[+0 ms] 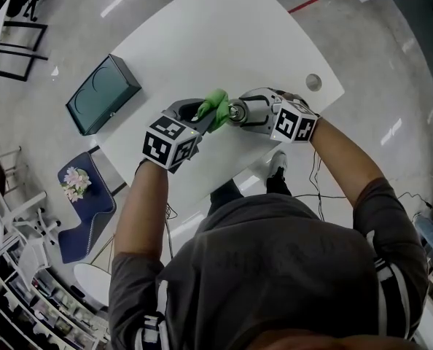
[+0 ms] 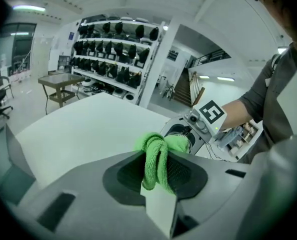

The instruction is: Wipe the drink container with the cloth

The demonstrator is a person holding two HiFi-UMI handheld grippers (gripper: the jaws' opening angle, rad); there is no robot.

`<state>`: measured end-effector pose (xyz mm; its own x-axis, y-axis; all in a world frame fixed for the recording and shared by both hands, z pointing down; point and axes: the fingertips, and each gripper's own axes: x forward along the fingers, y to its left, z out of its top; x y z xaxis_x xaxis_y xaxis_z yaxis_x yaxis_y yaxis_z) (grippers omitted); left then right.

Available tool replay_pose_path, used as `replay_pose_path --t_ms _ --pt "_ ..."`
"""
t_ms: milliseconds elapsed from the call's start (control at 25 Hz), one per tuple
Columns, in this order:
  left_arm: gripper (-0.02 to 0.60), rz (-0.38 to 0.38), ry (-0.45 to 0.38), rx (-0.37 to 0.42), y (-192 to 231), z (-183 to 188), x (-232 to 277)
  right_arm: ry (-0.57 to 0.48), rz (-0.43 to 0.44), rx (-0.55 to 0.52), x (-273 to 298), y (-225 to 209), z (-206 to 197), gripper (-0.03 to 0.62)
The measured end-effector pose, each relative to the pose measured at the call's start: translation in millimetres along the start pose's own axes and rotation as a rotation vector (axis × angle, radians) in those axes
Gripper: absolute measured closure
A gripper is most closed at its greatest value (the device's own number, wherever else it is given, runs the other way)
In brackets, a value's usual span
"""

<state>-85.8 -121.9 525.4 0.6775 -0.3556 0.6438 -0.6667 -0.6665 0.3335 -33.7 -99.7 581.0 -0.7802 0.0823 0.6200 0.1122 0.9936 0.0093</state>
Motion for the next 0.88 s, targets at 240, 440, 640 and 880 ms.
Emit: replay_pose_path --t_ms 240,440,640,880 --pt "0.494 0.033 0.052 -0.066 1.4 -55.4 19.8 0.009 -0.003 0.004 0.5 -0.8 -0.7 0.309" --pt "0.494 0.083 0.113 -0.064 9.4 -88.4 49.0 0.009 -0.005 0.014 -0.2 -0.7 -0.4 0.309" --pt "0.494 0.069 0.052 -0.087 6.1 -67.1 27.4 0.012 -0.011 0.023 0.4 -0.8 -0.4 0.309" --pt "0.494 0.032 -0.029 0.018 -18.4 -5.4 1.1 0.016 -0.01 0.017 -0.3 -0.6 -1.2 0.309"
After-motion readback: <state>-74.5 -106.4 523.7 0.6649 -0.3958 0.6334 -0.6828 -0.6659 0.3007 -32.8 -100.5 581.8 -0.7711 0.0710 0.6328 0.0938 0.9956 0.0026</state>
